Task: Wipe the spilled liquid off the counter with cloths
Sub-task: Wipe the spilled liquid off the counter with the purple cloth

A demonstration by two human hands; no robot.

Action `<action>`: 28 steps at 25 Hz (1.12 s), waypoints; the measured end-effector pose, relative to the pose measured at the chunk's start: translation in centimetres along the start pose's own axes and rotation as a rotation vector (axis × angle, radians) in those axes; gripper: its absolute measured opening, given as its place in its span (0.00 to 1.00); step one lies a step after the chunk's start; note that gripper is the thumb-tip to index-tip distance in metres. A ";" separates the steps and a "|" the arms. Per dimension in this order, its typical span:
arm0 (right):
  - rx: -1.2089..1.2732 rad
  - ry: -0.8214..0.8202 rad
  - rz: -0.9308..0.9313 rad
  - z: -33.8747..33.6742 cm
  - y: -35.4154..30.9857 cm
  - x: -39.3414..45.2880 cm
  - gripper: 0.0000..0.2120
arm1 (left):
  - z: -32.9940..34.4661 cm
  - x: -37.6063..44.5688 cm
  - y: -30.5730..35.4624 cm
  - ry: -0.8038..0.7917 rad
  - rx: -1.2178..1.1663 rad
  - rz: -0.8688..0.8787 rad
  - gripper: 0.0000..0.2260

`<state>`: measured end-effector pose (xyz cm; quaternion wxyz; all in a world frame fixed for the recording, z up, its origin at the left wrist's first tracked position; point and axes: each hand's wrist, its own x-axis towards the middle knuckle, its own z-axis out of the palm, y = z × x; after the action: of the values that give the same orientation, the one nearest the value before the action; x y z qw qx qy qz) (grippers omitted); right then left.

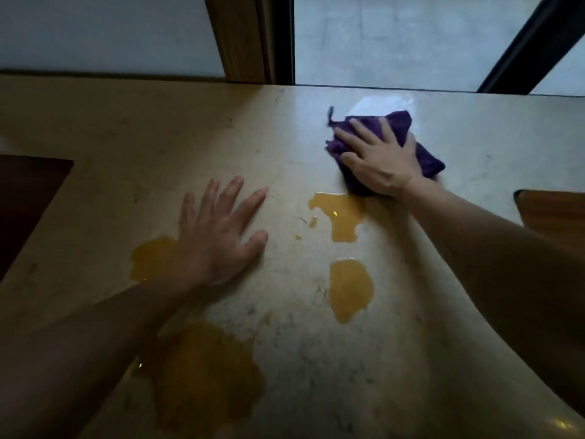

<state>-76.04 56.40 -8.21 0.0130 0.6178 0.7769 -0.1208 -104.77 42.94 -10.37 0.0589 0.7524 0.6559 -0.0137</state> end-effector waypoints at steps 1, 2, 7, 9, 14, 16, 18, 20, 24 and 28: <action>0.000 -0.007 -0.050 0.7 -1.2 -2.3 0.26 | -0.1 0.3 -0.2 -0.005 -0.010 -0.010 0.35; -0.001 -0.012 -0.087 1.4 -2.1 -4.9 0.26 | -0.1 0.5 -0.3 -0.005 -0.022 -0.017 0.36; -0.023 0.079 -0.046 5.3 -4.9 -21.7 0.27 | -0.2 -0.4 0.1 0.012 -0.043 0.018 0.32; -0.032 0.067 0.077 6.8 -5.8 -29.1 0.27 | -0.4 -1.0 -0.5 -0.037 -0.045 0.073 0.30; 0.044 0.055 0.495 10.3 -12.0 -46.5 0.27 | -1.1 -4.1 -1.6 -0.117 -0.120 0.150 0.29; 0.071 0.082 0.639 11.7 -15.8 -49.9 0.27 | -1.4 -5.1 -1.4 -0.114 -0.126 0.168 0.28; 0.111 0.101 0.721 13.0 -18.6 -51.0 0.27 | -1.7 -5.5 -1.1 -0.114 -0.128 0.180 0.28; 0.065 0.112 0.715 13.7 -20.7 -51.2 0.28 | -1.8 -5.8 -1.3 -0.102 -0.125 0.182 0.28; -0.022 0.082 0.659 14.0 -23.2 -49.4 0.30 | -1.6 -6.1 -1.6 -0.025 -0.069 0.203 0.27; -0.013 0.102 0.590 12.9 -23.3 -44.5 0.31 | -2.3 -5.1 -2.1 -0.022 -0.062 0.226 0.26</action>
<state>-89.66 6.34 -9.18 0.0126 0.8221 0.5641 -0.0756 -107.71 38.43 -7.70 0.0904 0.8191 0.5665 0.0051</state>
